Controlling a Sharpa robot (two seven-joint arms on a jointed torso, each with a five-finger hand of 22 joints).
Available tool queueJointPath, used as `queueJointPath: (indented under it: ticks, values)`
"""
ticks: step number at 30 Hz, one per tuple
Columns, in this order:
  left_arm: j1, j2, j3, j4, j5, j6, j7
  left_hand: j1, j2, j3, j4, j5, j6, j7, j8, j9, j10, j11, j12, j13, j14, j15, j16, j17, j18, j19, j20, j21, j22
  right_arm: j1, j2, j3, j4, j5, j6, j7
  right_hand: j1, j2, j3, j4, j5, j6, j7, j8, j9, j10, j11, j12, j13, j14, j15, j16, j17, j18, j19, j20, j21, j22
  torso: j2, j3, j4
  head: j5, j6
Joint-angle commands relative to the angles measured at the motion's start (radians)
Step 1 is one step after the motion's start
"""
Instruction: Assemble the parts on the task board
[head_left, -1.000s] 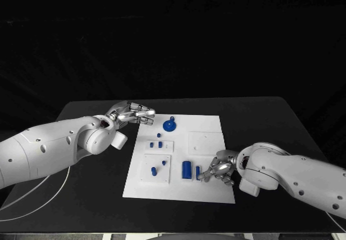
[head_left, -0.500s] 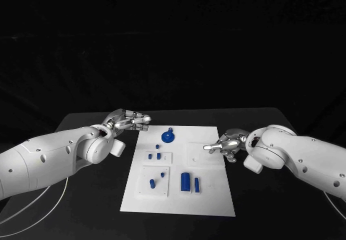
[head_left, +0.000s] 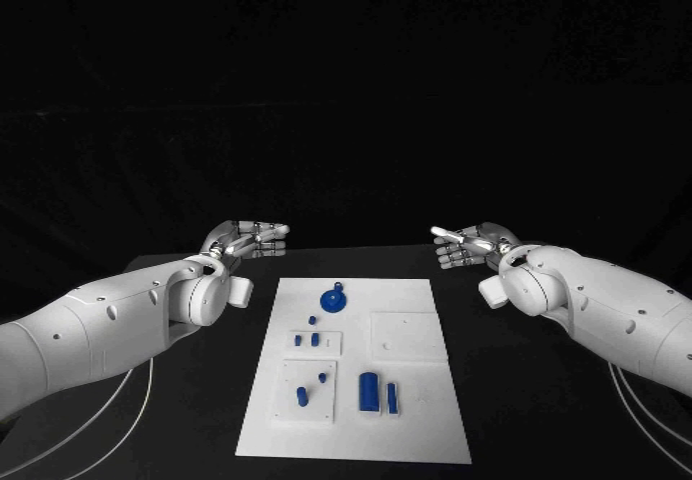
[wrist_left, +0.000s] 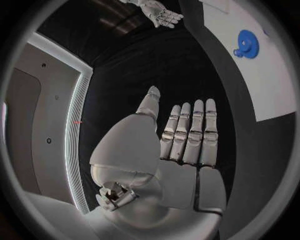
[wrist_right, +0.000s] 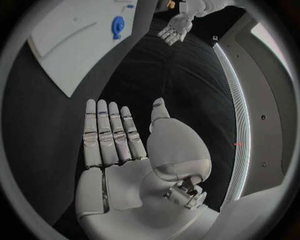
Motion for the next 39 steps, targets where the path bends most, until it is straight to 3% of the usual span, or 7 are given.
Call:
queueJointPath:
  ticks: [1,2,4,5,9,10,39]
  values:
    - [0.003,0.019,0.002,-0.028,0.083,-0.02,0.045,-0.002,0.011,0.003,-0.004,0.006,-0.01,-0.002,-0.003,-0.001,-0.012,0.001,-0.005,-0.001,-0.013,0.001,-0.005,-0.001,0.015,-0.003,0.011,0.0,-0.002,0.002,0.017,0.003,-0.035,0.151,-0.025,0.192,0.005,0.008,-0.004,0.001,-0.004,-0.016,-0.004,-0.005,-0.001,-0.012,0.001,-0.006,-0.01,-0.006,0.001,-0.005,-0.022,0.017,0.017,0.014,0.007,-0.138,-0.005,0.0029,-0.0002,0.0,0.01]
    - [0.0,0.007,0.0,-0.011,0.012,-0.003,0.004,-0.4,-0.022,0.106,0.051,-0.125,-0.998,-0.149,-0.067,-0.062,-0.312,-0.15,-0.062,-0.058,-0.319,-0.147,-0.065,-0.063,-0.055,-0.95,-0.133,-0.153,-0.082,0.001,0.006,0.001,-0.016,0.025,-0.005,0.029,-0.348,-0.07,0.216,-0.076,-0.053,-0.986,-0.132,-0.067,-0.063,-0.324,-0.129,-0.063,-0.066,-0.322,-0.13,-0.068,-0.083,-0.116,-0.962,-0.153,-0.061,-0.29,-0.002,0.0004,0.0,0.0,0.003]
    - [-0.002,0.006,0.002,-0.005,0.012,-0.009,0.006,-0.442,-0.022,0.106,0.051,-0.125,-0.998,-0.149,-0.067,-0.062,-1.029,-0.15,-0.062,-0.058,-1.046,-0.147,-0.065,-0.063,-0.055,-0.95,-0.133,-0.153,-0.082,0.0,0.005,-0.002,-0.01,0.031,-0.011,0.035,-0.383,-0.07,0.216,-0.076,-0.053,-0.986,-0.132,-0.067,-0.063,-0.366,-0.129,-0.063,-0.066,-0.361,-0.13,-0.068,-0.083,-0.116,-0.962,-0.153,-0.061,-0.29,-0.005,-0.0004,0.0009,-0.001,0.004]
    - [-0.006,0.004,0.004,0.004,0.012,-0.018,0.008,-0.495,-0.022,0.106,0.051,-0.125,-0.998,-0.149,-0.067,-0.062,-1.029,-0.15,-0.062,-0.058,-1.046,-0.147,-0.065,-0.063,-0.055,-0.95,-0.133,-0.153,-0.082,-0.001,0.003,-0.006,-0.001,0.04,-0.02,0.044,-0.429,-0.07,0.216,-0.076,-0.053,-0.986,-0.132,-0.067,-0.063,-1.072,-0.129,-0.063,-0.066,-1.072,-0.13,-0.068,-0.083,-0.116,-0.962,-0.153,-0.061,-0.29,-0.009,-0.0017,0.0023,-0.001,0.004]
    - [-0.024,-0.006,0.015,0.053,0.013,-0.064,0.02,-0.615,-0.022,0.106,0.051,-0.125,-0.998,-0.149,-0.067,-0.062,-1.029,-0.15,-0.062,-0.058,-1.046,-0.147,-0.065,-0.063,-0.055,-0.95,-0.133,-0.153,-0.082,-0.005,-0.008,-0.027,0.048,0.088,-0.067,0.088,-1.16,-0.07,0.216,-0.076,-0.053,-0.986,-0.132,-0.067,-0.063,-1.072,-0.129,-0.063,-0.066,-1.072,-0.13,-0.068,-0.083,-0.116,-0.962,-0.153,-0.061,-0.29,-0.034,-0.0086,0.0095,-0.005,0.007]
    - [-0.031,-0.01,0.019,0.07,0.013,-0.08,0.025,-1.331,-0.022,0.106,0.051,-0.125,-0.998,-0.149,-0.067,-0.062,-1.029,-0.15,-0.062,-0.058,-1.046,-0.147,-0.065,-0.063,-0.055,-0.95,-0.133,-0.153,-0.082,-0.006,-0.012,-0.034,0.065,0.104,-0.083,0.103,-1.16,-0.07,0.216,-0.076,-0.053,-0.986,-0.132,-0.067,-0.063,-1.072,-0.129,-0.063,-0.066,-1.072,-0.13,-0.068,-0.083,-0.116,-0.962,-0.153,-0.061,-0.29,-0.042,-0.0109,0.0119,-0.006,0.008]
    - [-0.208,-0.11,0.127,0.532,0.018,-0.515,0.14,-1.331,-0.022,0.106,0.051,-0.125,-0.998,-0.149,-0.067,-0.062,-1.029,-0.15,-0.062,-0.058,-1.046,-0.147,-0.065,-0.063,-0.055,-0.95,-0.133,-0.153,-0.082,-0.047,-0.128,-0.25,0.566,0.591,-0.561,0.559,-1.16,-0.07,0.216,-0.076,-0.053,-0.986,-0.132,-0.067,-0.063,-1.072,-0.129,-0.063,-0.066,-1.072,-0.13,-0.068,-0.083,-0.116,-0.962,-0.153,-0.061,-0.29,-0.084,-0.0226,0.0242,-0.013,0.013]
